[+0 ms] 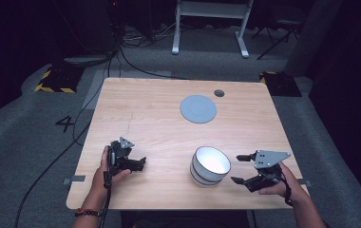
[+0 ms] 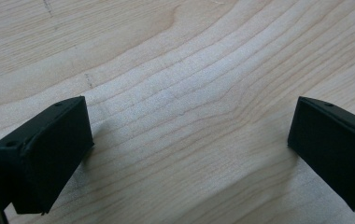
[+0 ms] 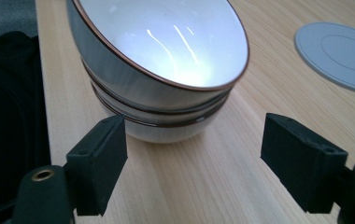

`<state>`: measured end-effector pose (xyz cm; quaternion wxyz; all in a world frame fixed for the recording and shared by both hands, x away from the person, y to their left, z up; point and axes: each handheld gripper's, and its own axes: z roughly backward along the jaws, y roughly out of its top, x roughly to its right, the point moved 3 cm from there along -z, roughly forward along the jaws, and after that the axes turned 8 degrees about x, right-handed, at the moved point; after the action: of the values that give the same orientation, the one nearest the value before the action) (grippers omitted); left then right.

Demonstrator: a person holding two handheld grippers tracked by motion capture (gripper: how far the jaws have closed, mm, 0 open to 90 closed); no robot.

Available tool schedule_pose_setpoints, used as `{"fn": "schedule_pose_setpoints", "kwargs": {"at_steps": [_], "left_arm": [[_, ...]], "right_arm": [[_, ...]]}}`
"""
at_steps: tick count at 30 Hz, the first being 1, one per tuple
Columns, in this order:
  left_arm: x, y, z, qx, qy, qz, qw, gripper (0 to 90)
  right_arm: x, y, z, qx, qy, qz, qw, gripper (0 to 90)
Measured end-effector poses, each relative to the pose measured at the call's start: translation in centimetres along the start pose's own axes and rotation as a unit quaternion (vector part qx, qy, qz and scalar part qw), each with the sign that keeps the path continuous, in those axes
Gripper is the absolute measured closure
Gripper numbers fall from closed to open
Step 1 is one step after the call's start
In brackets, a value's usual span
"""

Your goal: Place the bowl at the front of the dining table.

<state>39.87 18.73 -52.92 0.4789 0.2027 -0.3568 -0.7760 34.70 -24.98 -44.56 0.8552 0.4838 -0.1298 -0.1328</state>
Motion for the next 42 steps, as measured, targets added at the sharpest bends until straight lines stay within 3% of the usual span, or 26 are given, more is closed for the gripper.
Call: {"fn": "schedule_pose_setpoints", "kwargs": {"at_steps": [14,23,26,35,42], "left_arm": [[0.0,0.0,0.0,0.000,0.000,0.000,1.0000,0.0],[0.0,0.0,0.0,0.001,0.001,0.000,1.0000,0.1],[0.0,0.0,0.0,0.001,0.000,0.001,1.0000,0.0],[0.0,0.0,0.0,0.001,0.000,0.001,1.0000,0.0],[0.0,0.0,0.0,0.001,0.000,0.001,1.0000,0.0]], "right_arm": [[-1.6,1.9,-1.0,0.006,0.028,0.031,0.9991,21.7],[-2.2,2.8,-1.3,0.010,0.029,0.043,0.9986,22.7],[-2.5,3.1,-1.7,0.008,0.049,0.046,0.9977,23.6],[-2.9,3.6,-3.7,-0.003,0.081,0.044,0.9957,26.6],[-3.1,4.0,-4.8,-0.006,0.123,0.023,0.9921,40.2]]}}
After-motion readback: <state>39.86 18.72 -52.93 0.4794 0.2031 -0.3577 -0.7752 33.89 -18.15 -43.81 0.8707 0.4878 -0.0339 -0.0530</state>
